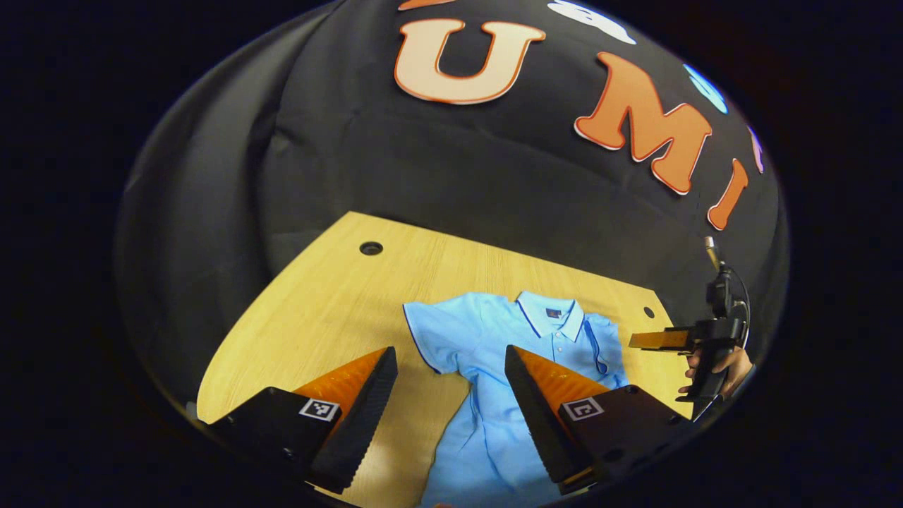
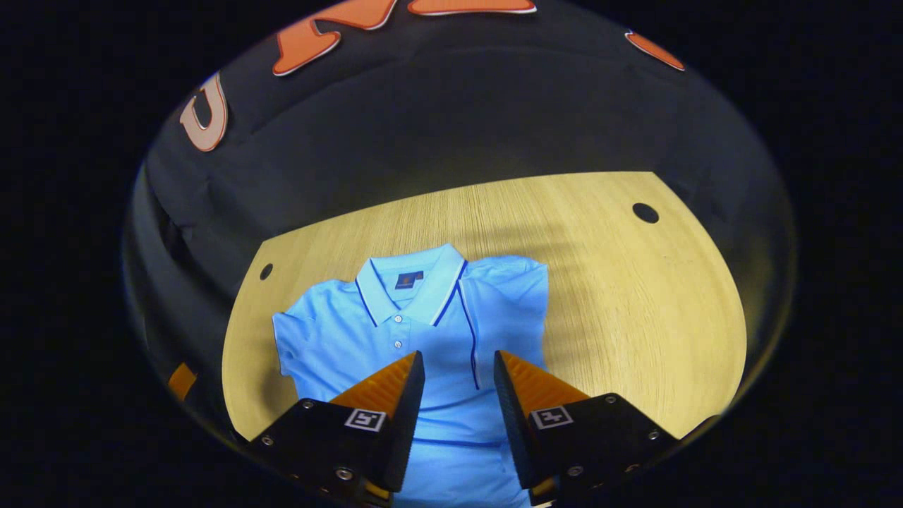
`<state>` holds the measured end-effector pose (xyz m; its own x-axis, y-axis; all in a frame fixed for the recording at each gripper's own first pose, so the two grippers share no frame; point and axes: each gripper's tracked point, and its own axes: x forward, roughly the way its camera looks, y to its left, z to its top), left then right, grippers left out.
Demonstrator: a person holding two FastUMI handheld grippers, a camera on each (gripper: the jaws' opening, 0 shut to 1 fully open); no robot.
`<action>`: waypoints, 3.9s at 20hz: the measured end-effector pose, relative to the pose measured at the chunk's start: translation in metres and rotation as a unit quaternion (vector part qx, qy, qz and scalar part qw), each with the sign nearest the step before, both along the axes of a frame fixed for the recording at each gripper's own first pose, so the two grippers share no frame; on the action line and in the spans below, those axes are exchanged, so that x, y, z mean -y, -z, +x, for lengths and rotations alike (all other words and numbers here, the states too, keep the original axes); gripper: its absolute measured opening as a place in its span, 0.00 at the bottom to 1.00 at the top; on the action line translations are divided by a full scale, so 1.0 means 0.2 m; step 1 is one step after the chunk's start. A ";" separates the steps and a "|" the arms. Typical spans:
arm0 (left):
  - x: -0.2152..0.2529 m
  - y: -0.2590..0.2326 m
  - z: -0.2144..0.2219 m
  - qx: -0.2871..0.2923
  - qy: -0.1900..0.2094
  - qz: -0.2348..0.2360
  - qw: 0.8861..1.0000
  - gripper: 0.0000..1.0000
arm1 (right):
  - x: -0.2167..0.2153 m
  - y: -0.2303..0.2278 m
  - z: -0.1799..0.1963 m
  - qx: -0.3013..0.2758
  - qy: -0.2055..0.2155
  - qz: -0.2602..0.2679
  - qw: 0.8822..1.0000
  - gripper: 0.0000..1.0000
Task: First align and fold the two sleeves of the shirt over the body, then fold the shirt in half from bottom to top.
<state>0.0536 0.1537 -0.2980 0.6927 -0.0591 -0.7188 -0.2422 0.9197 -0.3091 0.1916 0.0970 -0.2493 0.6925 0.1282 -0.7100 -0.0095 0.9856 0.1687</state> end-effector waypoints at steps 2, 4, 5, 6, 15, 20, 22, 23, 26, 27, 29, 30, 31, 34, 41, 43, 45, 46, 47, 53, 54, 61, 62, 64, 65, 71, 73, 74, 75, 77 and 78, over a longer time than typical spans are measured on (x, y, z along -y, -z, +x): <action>0.01 0.11 0.06 -0.021 0.012 -0.045 0.999 1.00 | -0.01 -0.05 -0.06 0.009 0.008 0.010 1.000 0.69; -0.02 0.26 0.08 -0.058 0.018 -0.061 0.996 1.00 | -0.01 -0.09 -0.11 0.018 0.015 0.009 1.000 0.72; -0.01 0.32 0.10 -0.071 0.022 -0.065 0.995 1.00 | 0.00 -0.10 -0.14 0.025 0.020 0.003 0.999 0.72; 0.00 0.36 0.12 -0.082 0.027 -0.069 0.994 1.00 | 0.02 -0.12 -0.18 0.031 0.025 -0.003 0.999 0.72; 0.00 0.65 0.33 -0.170 0.033 -0.047 0.984 1.00 | 0.13 -0.35 -0.43 0.112 0.058 0.004 0.992 0.86; 0.00 0.73 0.45 -0.207 0.012 -0.035 0.978 1.00 | 0.20 -0.40 -0.54 0.123 0.069 0.003 0.990 0.87; 0.01 0.76 0.47 -0.215 0.014 -0.029 0.976 0.96 | 0.21 -0.43 -0.59 0.131 0.069 0.000 0.989 0.87; 0.01 0.80 0.47 -0.222 0.014 -0.020 0.975 0.92 | 0.22 -0.44 -0.61 0.134 0.069 -0.002 0.989 0.87; -0.05 0.88 0.46 -0.252 0.009 0.011 0.968 0.96 | 0.24 -0.46 -0.67 0.142 0.074 -0.001 0.987 0.87; -0.05 0.90 0.46 -0.258 0.010 0.018 0.966 0.96 | 0.24 -0.46 -0.68 0.144 0.079 0.004 0.986 0.87; -0.06 0.91 0.50 -0.251 0.021 0.034 0.967 0.94 | 0.23 -0.49 -0.72 0.152 0.087 0.025 0.984 0.87; -0.06 0.92 0.49 -0.260 0.026 0.046 0.964 0.91 | 0.23 -0.51 -0.73 0.158 0.089 0.029 0.983 0.87; -0.07 0.92 0.48 -0.267 0.032 0.054 0.962 0.88 | 0.24 -0.52 -0.75 0.164 0.091 0.027 0.982 0.87; -0.04 0.91 0.53 -0.260 0.040 0.058 0.963 0.75 | 0.27 -0.55 -0.80 0.172 0.097 0.018 0.980 0.87; 0.06 0.91 0.56 -0.240 0.040 0.030 0.970 0.08 | 0.27 -0.58 -0.88 0.173 0.102 0.028 0.979 0.87; 0.09 0.86 0.59 -0.222 0.052 0.016 0.973 0.08 | 0.28 -0.57 -0.89 0.172 0.105 0.022 0.979 0.87; 0.13 0.80 0.61 -0.208 0.074 0.016 0.975 0.08 | 0.29 -0.59 -0.90 0.180 0.107 0.016 0.978 0.87; 0.15 0.77 0.64 -0.199 0.084 0.020 0.976 0.08 | 0.30 -0.58 -0.91 0.179 0.107 0.015 0.978 0.87; 0.17 0.74 0.66 -0.189 0.095 0.023 0.977 0.08 | 0.30 -0.57 -0.92 0.177 0.108 0.015 0.978 0.87; 0.41 0.58 0.78 -0.131 0.170 0.023 0.976 0.11 | 0.33 -0.57 -0.95 0.178 0.126 0.019 0.976 0.87; 0.47 0.55 0.80 -0.119 0.181 0.012 0.976 0.08 | 0.34 -0.57 -0.97 0.177 0.128 0.018 0.976 0.88; 0.90 0.37 0.76 -0.069 0.273 -0.086 0.956 0.35 | 0.39 -0.56 -1.07 0.180 0.158 0.008 0.971 0.91; 0.92 0.34 0.75 -0.065 0.279 -0.094 0.953 0.42 | 0.40 -0.56 -1.09 0.180 0.162 0.005 0.970 0.91; 0.93 0.32 0.72 -0.063 0.285 -0.101 0.951 0.69 | 0.41 -0.55 -1.11 0.178 0.165 -0.002 0.970 0.92; 0.93 0.30 0.71 -0.062 0.284 -0.103 0.951 0.80 | 0.41 -0.54 -1.12 0.176 0.165 -0.007 0.971 0.93; 0.77 0.17 0.50 -0.036 0.277 -0.066 0.958 1.00 | 0.42 -0.38 -1.21 0.134 0.133 -0.021 0.982 0.98; 0.70 0.11 0.38 -0.033 0.261 -0.061 0.963 1.00 | 0.40 -0.30 -1.24 0.115 0.111 -0.018 0.987 0.98; 0.67 0.09 0.31 -0.032 0.252 -0.066 0.965 1.00 | 0.39 -0.26 -1.25 0.105 0.097 -0.016 0.990 0.98; 0.64 0.07 0.23 -0.031 0.241 -0.069 0.968 1.00 | 0.38 -0.23 -1.27 0.097 0.085 -0.017 0.991 0.99; 0.59 0.05 0.07 -0.035 0.221 -0.069 0.972 1.00 | 0.39 -0.16 -1.30 0.084 0.064 -0.023 0.994 0.99; 0.57 0.06 -0.01 -0.038 0.213 -0.065 0.974 1.00 | 0.39 -0.12 -1.31 0.077 0.053 -0.023 0.995 0.99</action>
